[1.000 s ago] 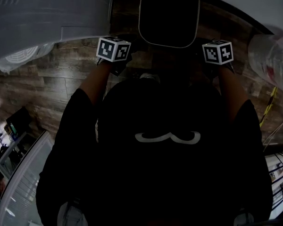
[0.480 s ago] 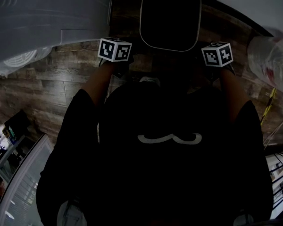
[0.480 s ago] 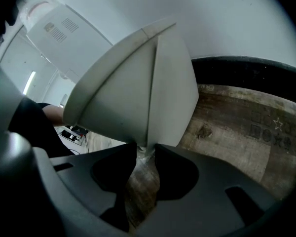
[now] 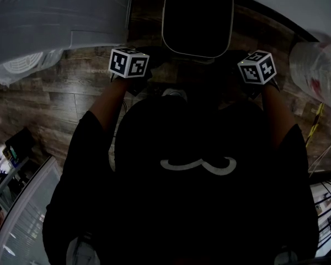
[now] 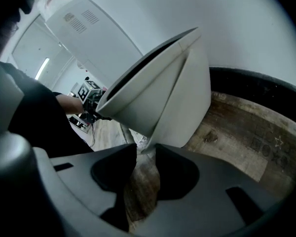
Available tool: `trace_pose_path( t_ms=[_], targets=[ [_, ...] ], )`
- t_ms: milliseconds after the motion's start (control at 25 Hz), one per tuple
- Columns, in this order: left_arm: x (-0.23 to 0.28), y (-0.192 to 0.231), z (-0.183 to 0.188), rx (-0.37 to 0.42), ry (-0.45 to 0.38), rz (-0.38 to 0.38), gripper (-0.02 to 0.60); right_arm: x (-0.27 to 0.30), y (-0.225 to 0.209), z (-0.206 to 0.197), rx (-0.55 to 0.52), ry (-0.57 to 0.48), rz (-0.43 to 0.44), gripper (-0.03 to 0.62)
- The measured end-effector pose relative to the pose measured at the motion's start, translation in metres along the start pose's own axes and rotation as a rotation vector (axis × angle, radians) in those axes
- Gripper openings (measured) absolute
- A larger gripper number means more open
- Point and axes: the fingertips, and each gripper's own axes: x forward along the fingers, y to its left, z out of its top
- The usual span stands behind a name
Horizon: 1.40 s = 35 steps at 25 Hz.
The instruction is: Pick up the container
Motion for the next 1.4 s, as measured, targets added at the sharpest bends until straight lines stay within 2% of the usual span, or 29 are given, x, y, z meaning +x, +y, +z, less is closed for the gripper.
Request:
trace_pose_path(
  t_ms=[200,440,640,800,1200,1400],
  targets=[
    [-0.018,-0.018,0.000,-0.004,-0.016,-0.014,0.146,-0.012,0.014,0.001,-0.088,-0.006,0.007,0.130],
    [-0.035,-0.042,0.005,-0.010,-0.050,-0.039,0.149,-0.033,0.034,0.008,-0.090,-0.076,0.030,0.133],
    [-0.053,-0.059,0.015,-0.071,-0.103,-0.079,0.153,-0.052,0.047,0.018,-0.100,-0.168,0.000,0.129],
    [-0.059,-0.072,0.020,-0.046,-0.101,-0.072,0.163,-0.062,0.050,0.020,-0.146,-0.199,-0.055,0.129],
    [-0.072,-0.083,0.035,-0.075,-0.114,-0.078,0.162,-0.081,0.064,0.038,-0.189,-0.244,-0.073,0.117],
    [-0.079,-0.091,0.042,-0.073,-0.104,-0.082,0.163,-0.089,0.074,0.049,-0.266,-0.246,-0.078,0.117]
  ],
)
